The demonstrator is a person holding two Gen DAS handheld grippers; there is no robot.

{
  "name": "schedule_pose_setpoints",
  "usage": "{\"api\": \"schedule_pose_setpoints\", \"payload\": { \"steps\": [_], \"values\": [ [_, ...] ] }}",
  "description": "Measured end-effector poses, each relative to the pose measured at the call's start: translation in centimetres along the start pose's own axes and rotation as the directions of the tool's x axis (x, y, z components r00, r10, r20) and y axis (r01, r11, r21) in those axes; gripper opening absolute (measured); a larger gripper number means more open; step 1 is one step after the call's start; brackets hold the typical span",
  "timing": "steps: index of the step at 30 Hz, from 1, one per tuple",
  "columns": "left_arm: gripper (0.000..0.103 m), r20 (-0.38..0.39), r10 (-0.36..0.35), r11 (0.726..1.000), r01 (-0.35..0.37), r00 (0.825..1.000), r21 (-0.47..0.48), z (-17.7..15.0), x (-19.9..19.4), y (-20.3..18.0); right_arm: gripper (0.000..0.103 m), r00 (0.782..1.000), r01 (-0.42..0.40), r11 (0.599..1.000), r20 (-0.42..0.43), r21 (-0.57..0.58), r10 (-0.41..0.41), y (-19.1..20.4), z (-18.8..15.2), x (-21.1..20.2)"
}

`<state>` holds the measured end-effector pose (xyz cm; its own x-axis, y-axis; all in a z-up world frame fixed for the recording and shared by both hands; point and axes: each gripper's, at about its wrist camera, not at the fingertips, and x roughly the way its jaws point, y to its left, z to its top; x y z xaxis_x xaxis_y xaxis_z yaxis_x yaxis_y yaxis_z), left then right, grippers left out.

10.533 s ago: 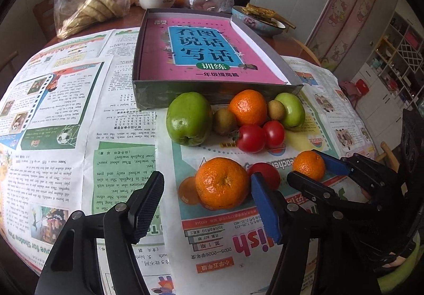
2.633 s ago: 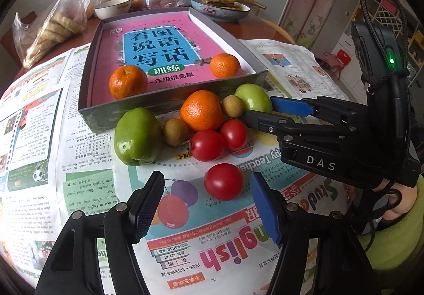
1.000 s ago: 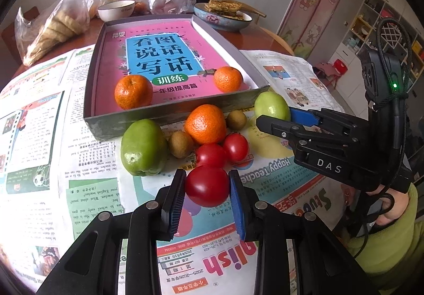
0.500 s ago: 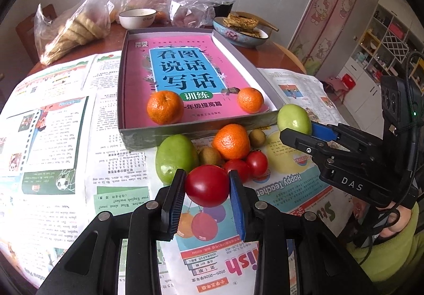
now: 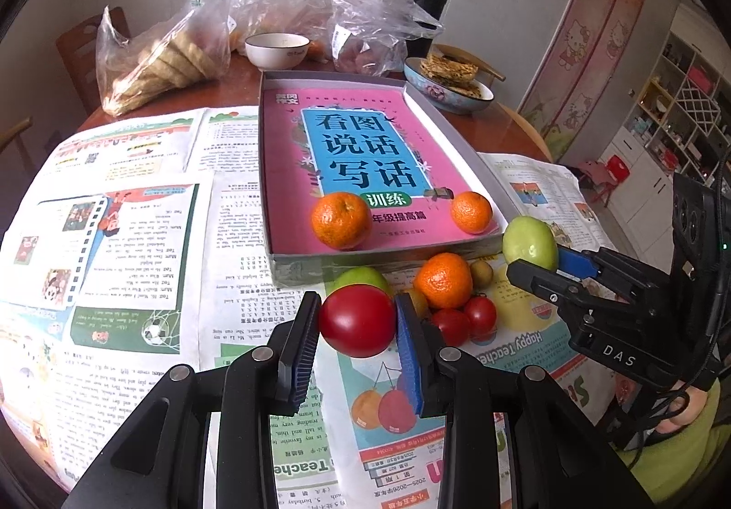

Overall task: Organize fruits
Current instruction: 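Lift the tomato with the left tool while the right tool carries the apple over the box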

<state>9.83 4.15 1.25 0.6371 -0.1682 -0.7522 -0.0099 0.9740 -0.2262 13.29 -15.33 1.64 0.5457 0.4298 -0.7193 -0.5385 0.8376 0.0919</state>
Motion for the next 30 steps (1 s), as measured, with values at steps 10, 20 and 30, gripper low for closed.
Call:
{"api": "schedule_pose_setpoints", "payload": {
  "steps": [10,20,30],
  "values": [
    [0.033,0.022,0.008,1.000,-0.008,1.000,-0.021,1.0,0.0,1.2,0.041,1.000,-0.011,1.000,0.004,-0.018,0.011,0.8,1.1,0.7],
    [0.033,0.030,0.006,1.000,-0.005,1.000,-0.025,2.2,0.6,1.8,0.041,1.000,-0.020,0.999,0.005,-0.028,0.020,1.6,2.0,1.5],
    [0.033,0.030,0.002,1.000,-0.001,1.000,-0.023,3.1,1.4,2.1,0.041,1.000,-0.026,0.999,0.006,-0.040,0.026,2.1,3.0,2.3]
  ]
}}
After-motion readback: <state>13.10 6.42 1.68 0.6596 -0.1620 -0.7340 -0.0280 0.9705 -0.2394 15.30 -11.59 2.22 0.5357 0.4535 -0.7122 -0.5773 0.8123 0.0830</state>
